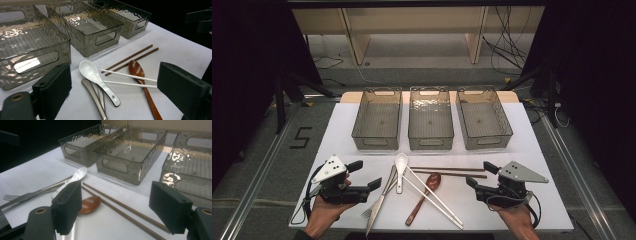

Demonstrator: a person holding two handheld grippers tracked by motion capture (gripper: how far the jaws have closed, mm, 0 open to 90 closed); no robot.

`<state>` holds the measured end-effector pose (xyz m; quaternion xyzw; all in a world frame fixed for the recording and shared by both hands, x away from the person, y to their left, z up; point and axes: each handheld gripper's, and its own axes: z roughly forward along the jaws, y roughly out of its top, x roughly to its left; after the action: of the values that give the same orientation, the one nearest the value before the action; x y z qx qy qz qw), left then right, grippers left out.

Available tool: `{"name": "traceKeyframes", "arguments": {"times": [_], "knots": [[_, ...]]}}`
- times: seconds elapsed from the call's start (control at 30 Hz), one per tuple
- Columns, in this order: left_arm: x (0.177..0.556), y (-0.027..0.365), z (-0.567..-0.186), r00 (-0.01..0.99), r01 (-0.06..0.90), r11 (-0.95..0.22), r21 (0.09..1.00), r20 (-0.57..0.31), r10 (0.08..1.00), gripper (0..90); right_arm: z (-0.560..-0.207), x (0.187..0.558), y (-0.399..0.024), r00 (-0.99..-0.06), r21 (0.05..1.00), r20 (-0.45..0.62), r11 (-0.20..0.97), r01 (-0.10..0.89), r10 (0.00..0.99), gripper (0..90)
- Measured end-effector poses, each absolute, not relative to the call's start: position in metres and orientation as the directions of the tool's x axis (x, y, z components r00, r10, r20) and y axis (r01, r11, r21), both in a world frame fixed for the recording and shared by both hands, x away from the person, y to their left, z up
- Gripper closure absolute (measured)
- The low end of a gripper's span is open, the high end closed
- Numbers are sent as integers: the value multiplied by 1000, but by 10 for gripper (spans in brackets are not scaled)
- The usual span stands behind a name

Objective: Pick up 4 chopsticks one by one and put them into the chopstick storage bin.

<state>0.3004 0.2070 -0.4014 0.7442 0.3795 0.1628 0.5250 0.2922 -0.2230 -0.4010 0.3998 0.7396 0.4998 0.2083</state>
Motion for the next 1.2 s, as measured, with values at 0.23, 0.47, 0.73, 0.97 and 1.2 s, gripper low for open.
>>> {"name": "traceKeyframes", "arguments": {"times": [0.23,0.47,0.73,0.97,1.2], "knots": [[301,207,-402,660,396,-163,904,-156,735,115,-402,297,-221,-602,881,118,196,430,790,278],[301,207,-402,657,396,-164,904,-154,738,115,-402,303,-215,-627,837,91,282,469,773,297],[302,207,-403,653,399,-161,903,-157,741,115,-394,314,-207,-657,774,60,380,506,751,328],[302,207,-403,654,396,-165,903,-151,741,115,-402,324,-182,-708,659,48,510,553,704,361],[303,208,-403,653,396,-163,903,-153,742,115,-412,329,-161,-741,562,63,590,580,668,398]]}}
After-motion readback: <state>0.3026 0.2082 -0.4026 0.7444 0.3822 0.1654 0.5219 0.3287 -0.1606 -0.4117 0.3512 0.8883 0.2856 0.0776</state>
